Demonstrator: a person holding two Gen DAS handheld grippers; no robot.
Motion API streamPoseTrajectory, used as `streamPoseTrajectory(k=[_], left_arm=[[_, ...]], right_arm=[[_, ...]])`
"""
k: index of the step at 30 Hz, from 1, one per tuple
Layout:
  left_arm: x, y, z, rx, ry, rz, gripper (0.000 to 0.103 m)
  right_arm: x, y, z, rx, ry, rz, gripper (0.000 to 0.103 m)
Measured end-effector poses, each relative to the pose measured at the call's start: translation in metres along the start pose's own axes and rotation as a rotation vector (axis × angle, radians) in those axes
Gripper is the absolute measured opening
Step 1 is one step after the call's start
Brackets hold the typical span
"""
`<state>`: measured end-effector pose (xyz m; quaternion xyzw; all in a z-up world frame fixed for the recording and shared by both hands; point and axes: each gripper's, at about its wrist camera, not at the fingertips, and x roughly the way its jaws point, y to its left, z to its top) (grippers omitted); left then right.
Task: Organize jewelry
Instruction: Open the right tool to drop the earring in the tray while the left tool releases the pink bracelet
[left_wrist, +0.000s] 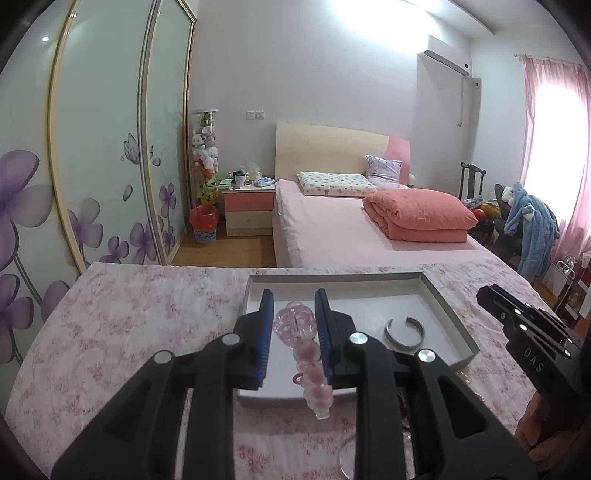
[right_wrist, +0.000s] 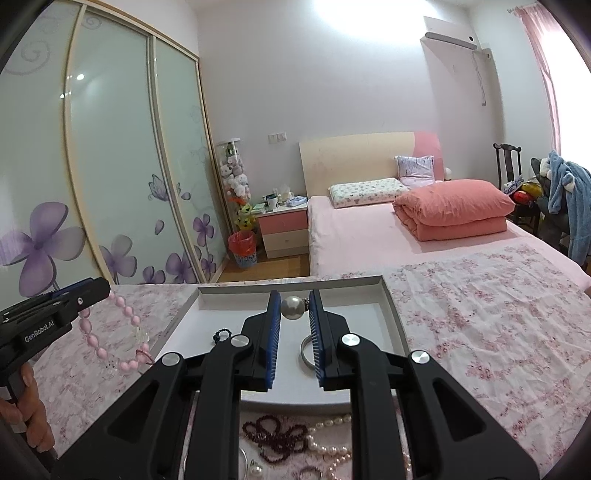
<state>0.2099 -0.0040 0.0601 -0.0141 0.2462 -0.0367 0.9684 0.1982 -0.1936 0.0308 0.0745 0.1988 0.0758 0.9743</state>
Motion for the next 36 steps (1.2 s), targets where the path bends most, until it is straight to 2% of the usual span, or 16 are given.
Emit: streamPoseTrajectory(k=[14, 23, 36], left_arm=[[0.046, -0.002, 0.001, -0.006, 0.042, 0.018, 0.023], [0.068, -0.004, -0.005, -0.009, 0.07, 0.009, 0.023], [0.095, -0.001, -0.01, -0.017, 0.108, -0.001, 0.023]], right_arm=[[0.047, -0.004, -0.004, 0.033, 0.081, 0.002, 0.017], [0.076, -0.003, -0.012, 0.039, 0.166, 0.008, 0.017], [0.099, -0.001, -0.02, 0.047, 0.238, 0.011, 0.017]])
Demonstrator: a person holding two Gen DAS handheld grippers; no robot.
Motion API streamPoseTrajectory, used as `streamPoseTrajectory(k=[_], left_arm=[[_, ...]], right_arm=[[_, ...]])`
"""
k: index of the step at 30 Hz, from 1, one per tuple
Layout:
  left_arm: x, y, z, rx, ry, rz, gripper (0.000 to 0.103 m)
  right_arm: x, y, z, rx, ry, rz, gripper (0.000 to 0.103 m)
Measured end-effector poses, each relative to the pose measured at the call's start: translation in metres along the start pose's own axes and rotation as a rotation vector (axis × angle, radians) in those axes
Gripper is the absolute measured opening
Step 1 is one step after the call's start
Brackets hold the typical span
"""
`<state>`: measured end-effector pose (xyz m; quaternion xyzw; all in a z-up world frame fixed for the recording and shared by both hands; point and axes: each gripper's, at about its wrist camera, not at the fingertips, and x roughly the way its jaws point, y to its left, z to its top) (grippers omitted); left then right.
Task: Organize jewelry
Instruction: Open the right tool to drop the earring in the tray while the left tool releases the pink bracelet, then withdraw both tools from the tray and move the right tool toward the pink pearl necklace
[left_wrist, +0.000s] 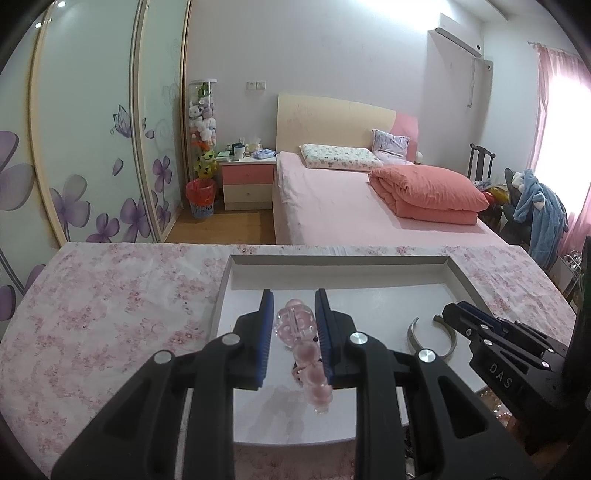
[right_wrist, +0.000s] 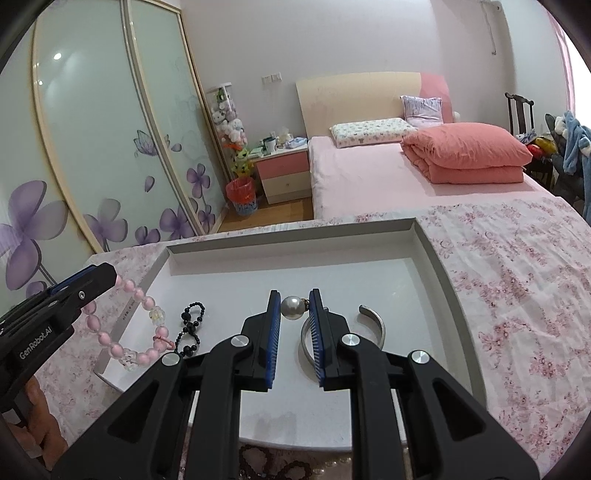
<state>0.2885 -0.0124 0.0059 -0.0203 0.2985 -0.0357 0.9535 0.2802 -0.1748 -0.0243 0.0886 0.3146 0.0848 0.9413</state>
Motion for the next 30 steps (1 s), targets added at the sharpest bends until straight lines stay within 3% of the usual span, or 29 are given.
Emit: streamPoseTrajectory(k=[5, 6, 7, 9, 30], left_arm=[[0.006, -0.001, 0.0, -0.001, 0.014, -0.008, 0.023], [0.006, -0.001, 0.001, -0.001, 0.009, -0.009, 0.024], [0.005, -0.001, 0.002, -0.001, 0.006, -0.012, 0.025], [0.003, 0.0, 0.003, -0.001, 0.002, -0.014, 0.03], [-0.051, 0.025, -0.017, -0.052, -0.004, 0.018, 0.032]], right_arm=[[0.006, -0.001, -0.001, 0.008, 0.031, -0.008, 0.018], [0.006, -0.001, -0.001, 0.013, 0.039, -0.006, 0.026], [0.006, -0.002, -0.001, 0.018, 0.041, -0.009, 0.042], [0.003, -0.004, -0.001, 0.026, 0.029, -0.015, 0.051], [-0.043, -0.029, -0.011, 0.044, -0.009, -0.049, 0.051]])
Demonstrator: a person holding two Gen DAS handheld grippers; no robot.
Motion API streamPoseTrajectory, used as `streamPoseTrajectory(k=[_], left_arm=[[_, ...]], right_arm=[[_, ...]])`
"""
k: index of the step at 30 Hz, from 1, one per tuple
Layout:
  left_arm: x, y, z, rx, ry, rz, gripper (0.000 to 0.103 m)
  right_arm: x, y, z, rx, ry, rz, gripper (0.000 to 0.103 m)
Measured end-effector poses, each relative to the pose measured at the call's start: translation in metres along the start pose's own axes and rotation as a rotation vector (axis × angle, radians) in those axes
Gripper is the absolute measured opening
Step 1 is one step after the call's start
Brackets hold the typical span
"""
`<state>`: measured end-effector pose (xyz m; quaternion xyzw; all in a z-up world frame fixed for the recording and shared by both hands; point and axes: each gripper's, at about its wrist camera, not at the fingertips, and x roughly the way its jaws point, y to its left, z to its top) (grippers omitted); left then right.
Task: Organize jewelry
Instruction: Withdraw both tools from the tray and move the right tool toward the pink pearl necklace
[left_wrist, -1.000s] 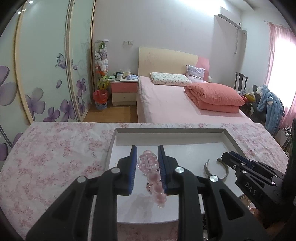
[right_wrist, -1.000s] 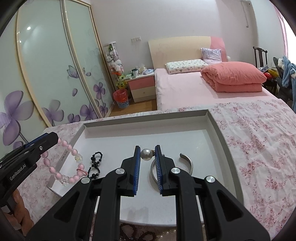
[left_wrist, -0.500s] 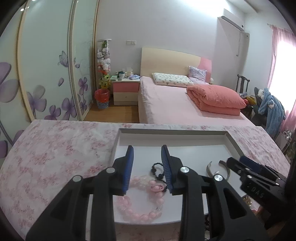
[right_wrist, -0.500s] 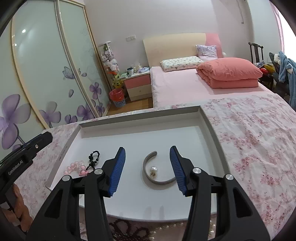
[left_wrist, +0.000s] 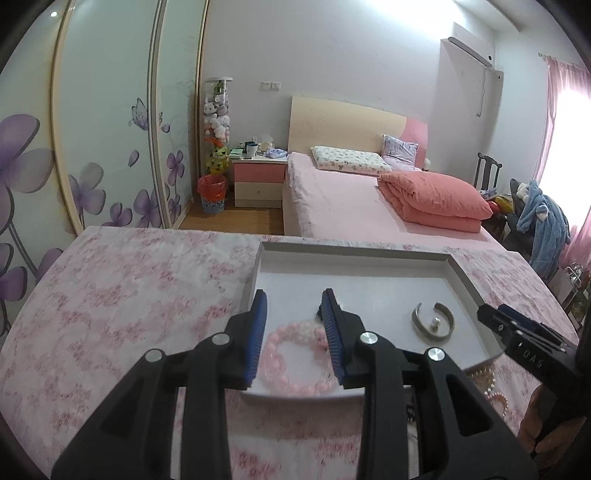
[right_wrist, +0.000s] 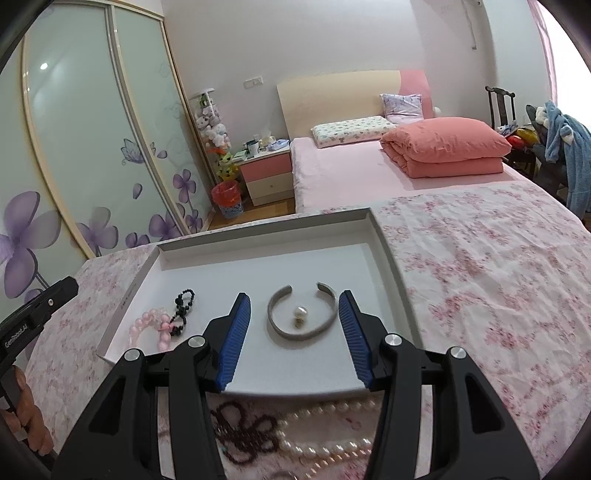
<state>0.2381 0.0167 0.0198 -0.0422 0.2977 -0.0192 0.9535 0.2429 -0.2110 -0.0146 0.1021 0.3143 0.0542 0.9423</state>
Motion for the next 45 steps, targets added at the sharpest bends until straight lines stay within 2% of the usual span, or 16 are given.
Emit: streamPoseTrajectory(k=[7, 14, 19, 24, 26, 29, 31, 33, 36, 40, 45], left_arm=[[-0.023, 0.009, -0.024, -0.015, 0.023, -0.016, 0.037], [-0.036, 0.014, -0.052, -0.018, 0.072, -0.034, 0.042], [-0.039, 0.011, -0.067, -0.001, 0.105, -0.051, 0.048], [-0.042, -0.001, -0.079, 0.03, 0.129, -0.083, 0.055], [-0.041, -0.006, -0.082, 0.041, 0.136, -0.096, 0.057], [-0.04, -0.015, -0.087, 0.058, 0.15, -0.117, 0.06], [-0.038, -0.023, -0.09, 0.066, 0.163, -0.133, 0.064], [-0.035, -0.03, -0.093, 0.076, 0.176, -0.145, 0.067], [-0.031, -0.04, -0.099, 0.102, 0.199, -0.158, 0.075], [-0.023, -0.055, -0.106, 0.146, 0.234, -0.168, 0.087], [-0.009, -0.076, -0.113, 0.208, 0.275, -0.15, 0.092]], right_arm=[[-0.027, -0.023, -0.016, -0.018, 0.01, -0.043, 0.051], [-0.036, -0.042, -0.048, -0.059, 0.122, -0.099, 0.05], [-0.031, -0.053, -0.067, -0.082, 0.193, -0.133, 0.039], [-0.024, -0.053, -0.076, -0.103, 0.236, -0.149, 0.034], [-0.024, -0.05, -0.08, -0.124, 0.234, -0.163, 0.032], [-0.024, -0.048, -0.081, -0.137, 0.235, -0.154, 0.022], [-0.025, -0.047, -0.083, -0.145, 0.235, -0.152, 0.012], [-0.025, -0.049, -0.082, -0.143, 0.235, -0.162, 0.008], [-0.026, -0.062, -0.079, -0.09, 0.227, -0.196, 0.007], [-0.026, -0.069, -0.077, -0.059, 0.224, -0.196, 0.007], [-0.027, -0.071, -0.077, -0.063, 0.225, -0.198, 0.007]])
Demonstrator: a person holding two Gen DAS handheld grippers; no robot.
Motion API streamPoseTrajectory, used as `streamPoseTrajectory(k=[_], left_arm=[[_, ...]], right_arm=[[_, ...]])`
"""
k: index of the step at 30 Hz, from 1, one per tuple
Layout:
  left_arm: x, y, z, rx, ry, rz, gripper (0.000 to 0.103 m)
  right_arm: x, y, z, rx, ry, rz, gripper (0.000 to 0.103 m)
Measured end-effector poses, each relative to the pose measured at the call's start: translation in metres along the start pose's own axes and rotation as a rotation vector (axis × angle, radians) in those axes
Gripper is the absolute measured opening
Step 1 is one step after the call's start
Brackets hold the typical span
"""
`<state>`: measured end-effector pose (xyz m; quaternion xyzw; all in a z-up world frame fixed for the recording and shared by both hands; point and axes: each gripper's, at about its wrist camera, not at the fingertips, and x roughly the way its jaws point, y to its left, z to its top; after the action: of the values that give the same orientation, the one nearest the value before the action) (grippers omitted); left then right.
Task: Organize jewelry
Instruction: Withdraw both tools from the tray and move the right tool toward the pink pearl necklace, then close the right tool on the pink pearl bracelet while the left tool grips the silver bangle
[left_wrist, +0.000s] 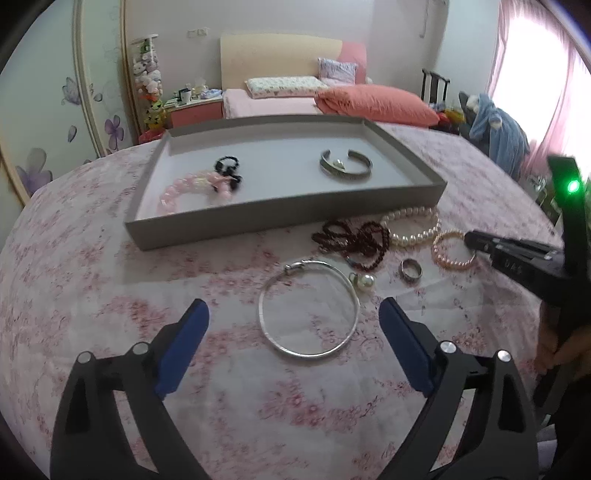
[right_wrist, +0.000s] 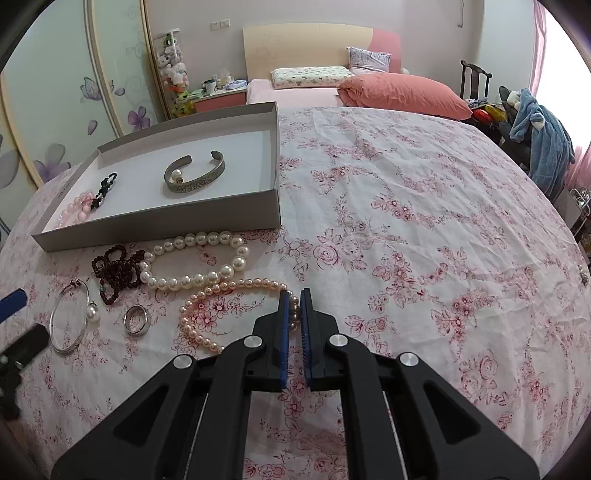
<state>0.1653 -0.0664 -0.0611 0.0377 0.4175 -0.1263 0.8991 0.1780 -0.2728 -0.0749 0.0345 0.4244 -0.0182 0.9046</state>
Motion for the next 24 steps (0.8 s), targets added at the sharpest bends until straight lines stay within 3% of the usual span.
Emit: streamPoseTrajectory(k=[8, 24], left_arm=[[0.032, -0.014, 0.003, 0.045, 0.081, 0.077, 0.092], [0.038, -0.009, 0.008, 0.008, 0.072, 0.061, 0.087]], right_arm=[[0.0, 0.001, 0.001, 0.006, 0.001, 0.009, 0.007], [0.0, 0.001, 0.001, 0.007, 0.001, 0.01, 0.007]])
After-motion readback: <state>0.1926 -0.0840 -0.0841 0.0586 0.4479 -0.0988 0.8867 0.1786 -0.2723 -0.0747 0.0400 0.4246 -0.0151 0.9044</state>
